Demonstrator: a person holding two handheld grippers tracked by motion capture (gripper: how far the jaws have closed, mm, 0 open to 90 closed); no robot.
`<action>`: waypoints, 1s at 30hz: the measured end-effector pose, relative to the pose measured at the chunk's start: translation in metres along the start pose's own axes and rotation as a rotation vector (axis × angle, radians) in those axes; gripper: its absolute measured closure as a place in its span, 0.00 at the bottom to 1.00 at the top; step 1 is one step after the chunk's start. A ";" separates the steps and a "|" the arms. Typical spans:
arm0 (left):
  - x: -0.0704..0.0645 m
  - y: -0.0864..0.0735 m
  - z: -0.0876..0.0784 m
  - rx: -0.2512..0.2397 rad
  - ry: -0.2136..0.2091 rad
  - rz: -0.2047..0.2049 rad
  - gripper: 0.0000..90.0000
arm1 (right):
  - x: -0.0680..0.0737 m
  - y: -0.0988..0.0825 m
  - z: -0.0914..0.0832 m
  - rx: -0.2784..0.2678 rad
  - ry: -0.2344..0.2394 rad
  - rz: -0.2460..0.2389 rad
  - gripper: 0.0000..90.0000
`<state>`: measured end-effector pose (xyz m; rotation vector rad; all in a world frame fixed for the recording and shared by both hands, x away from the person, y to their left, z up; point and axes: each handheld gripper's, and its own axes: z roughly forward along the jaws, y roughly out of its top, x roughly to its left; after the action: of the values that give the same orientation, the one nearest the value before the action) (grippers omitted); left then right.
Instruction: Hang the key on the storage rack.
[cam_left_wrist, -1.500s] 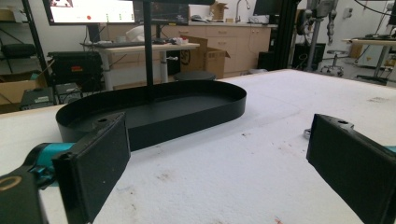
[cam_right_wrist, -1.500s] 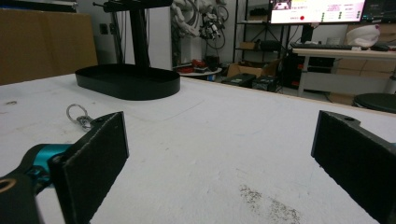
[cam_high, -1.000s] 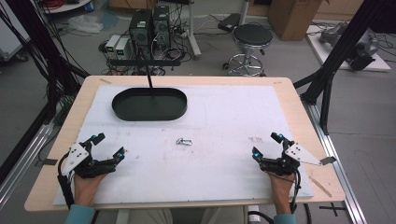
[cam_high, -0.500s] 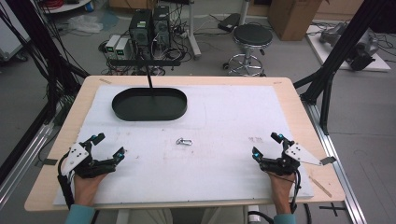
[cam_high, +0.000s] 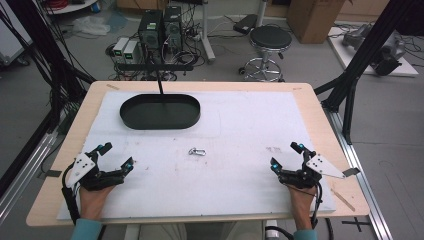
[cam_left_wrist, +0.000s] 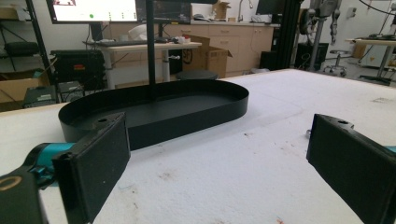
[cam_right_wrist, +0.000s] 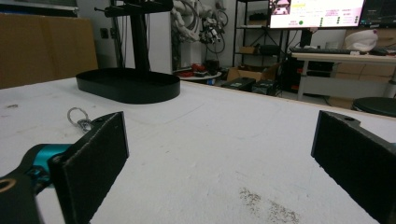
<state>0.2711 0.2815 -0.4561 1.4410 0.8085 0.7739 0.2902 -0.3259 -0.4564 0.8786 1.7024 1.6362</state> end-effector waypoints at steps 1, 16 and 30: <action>0.000 0.000 0.000 0.001 0.000 -0.003 0.07 | 0.000 0.000 0.000 0.000 0.000 0.000 0.04; 0.001 0.021 0.001 0.053 -0.044 0.019 0.07 | 0.000 0.000 0.001 0.000 0.005 -0.002 0.04; -0.002 0.091 0.034 0.201 -0.209 0.093 0.07 | 0.000 0.000 0.001 0.002 0.003 0.001 0.04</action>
<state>0.3010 0.2613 -0.3655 1.7182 0.6764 0.6118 0.2911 -0.3257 -0.4562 0.8787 1.7067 1.6372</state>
